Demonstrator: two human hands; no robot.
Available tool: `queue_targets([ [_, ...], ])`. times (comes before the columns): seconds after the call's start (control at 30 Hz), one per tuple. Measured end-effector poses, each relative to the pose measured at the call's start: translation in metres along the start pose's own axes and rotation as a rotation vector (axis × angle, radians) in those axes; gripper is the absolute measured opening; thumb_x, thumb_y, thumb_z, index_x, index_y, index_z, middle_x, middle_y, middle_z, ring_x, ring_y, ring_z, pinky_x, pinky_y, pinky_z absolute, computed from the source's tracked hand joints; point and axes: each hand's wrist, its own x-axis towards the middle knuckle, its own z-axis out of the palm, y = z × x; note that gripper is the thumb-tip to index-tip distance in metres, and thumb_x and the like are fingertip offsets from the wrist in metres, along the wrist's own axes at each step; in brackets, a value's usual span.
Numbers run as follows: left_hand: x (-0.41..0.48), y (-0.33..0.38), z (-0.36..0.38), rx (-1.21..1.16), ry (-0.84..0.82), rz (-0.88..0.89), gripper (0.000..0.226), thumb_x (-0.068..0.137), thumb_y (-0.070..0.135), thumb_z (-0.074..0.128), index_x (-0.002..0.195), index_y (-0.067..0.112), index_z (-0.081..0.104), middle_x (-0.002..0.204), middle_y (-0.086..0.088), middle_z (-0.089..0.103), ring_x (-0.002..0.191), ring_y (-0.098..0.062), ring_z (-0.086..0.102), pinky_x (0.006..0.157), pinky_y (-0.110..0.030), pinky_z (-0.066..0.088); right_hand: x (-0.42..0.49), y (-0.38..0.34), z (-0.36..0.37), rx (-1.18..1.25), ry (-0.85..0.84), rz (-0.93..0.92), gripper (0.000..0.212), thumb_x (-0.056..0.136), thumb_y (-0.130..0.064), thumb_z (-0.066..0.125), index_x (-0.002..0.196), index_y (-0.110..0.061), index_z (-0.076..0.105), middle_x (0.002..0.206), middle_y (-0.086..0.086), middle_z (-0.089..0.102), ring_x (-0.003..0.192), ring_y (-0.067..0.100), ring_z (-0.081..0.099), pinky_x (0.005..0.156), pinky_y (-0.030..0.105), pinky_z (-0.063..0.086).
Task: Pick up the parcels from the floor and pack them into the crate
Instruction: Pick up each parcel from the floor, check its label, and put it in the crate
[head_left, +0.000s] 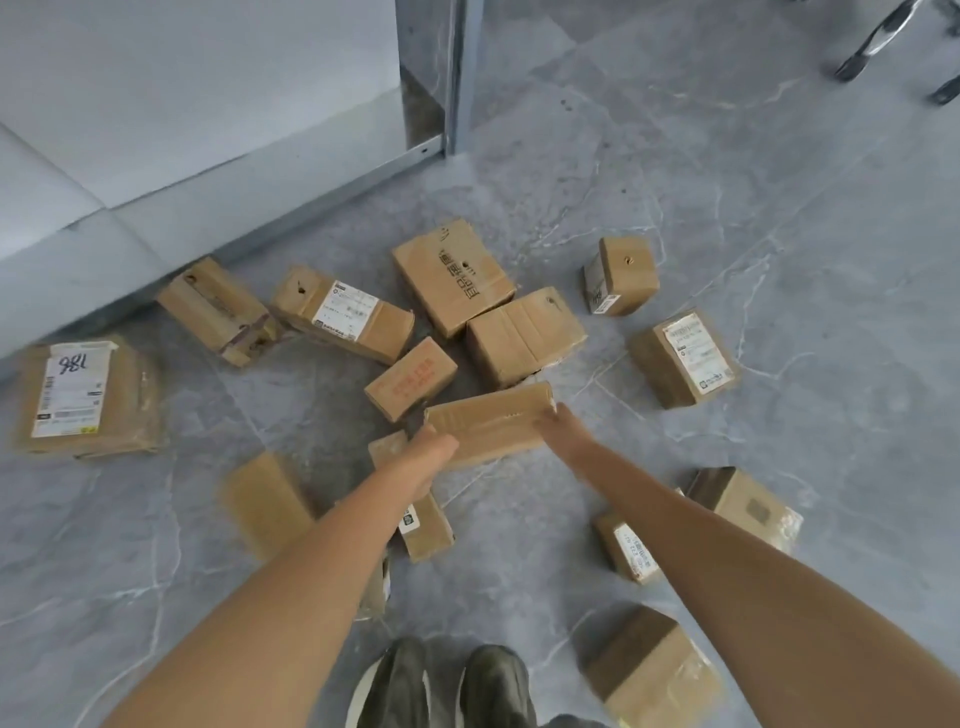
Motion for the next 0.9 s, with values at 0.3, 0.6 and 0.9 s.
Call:
queue_targets([
  [0.3, -0.106, 0.033, -0.035, -0.061, 0.079, 0.06, 0.049, 0.085, 0.001, 0.04, 0.131, 0.016, 0.05, 0.131, -0.011, 0.05, 0.118, -0.031, 0.05, 0.102, -0.044, 0.044, -0.115, -0.016, -0.062, 0.355, 0.062, 0.06, 0.047, 0.093, -0.03, 0.053, 0.135, -0.012, 0.045, 0.135, 0.013, 0.043, 0.114, 0.028, 0.05, 0.091, 0.041, 0.046],
  [0.6, -0.422, 0.215, -0.104, -0.435, 0.149, 0.362, 0.008, 0.093, 0.013, 0.047, 0.097, 0.02, 0.045, 0.097, -0.008, 0.051, 0.091, -0.022, 0.049, 0.08, -0.038, 0.037, -0.361, -0.19, -0.23, 0.654, 0.219, -0.194, 0.017, 0.096, -0.029, 0.049, 0.083, -0.018, 0.047, 0.091, 0.006, 0.053, 0.091, 0.022, 0.053, 0.086, 0.047, 0.05],
  [0.9, -0.754, 0.327, -0.205, -0.588, 0.178, 0.794, 0.012, 0.097, 0.026, 0.044, 0.088, 0.018, 0.047, 0.112, -0.012, 0.059, 0.108, -0.026, 0.057, 0.095, -0.048, 0.047, -0.627, -0.36, -0.386, 0.883, 0.265, -0.566, 0.044, 0.092, -0.045, 0.052, 0.106, -0.004, 0.046, 0.11, 0.01, 0.051, 0.101, 0.023, 0.053, 0.087, 0.05, 0.053],
])
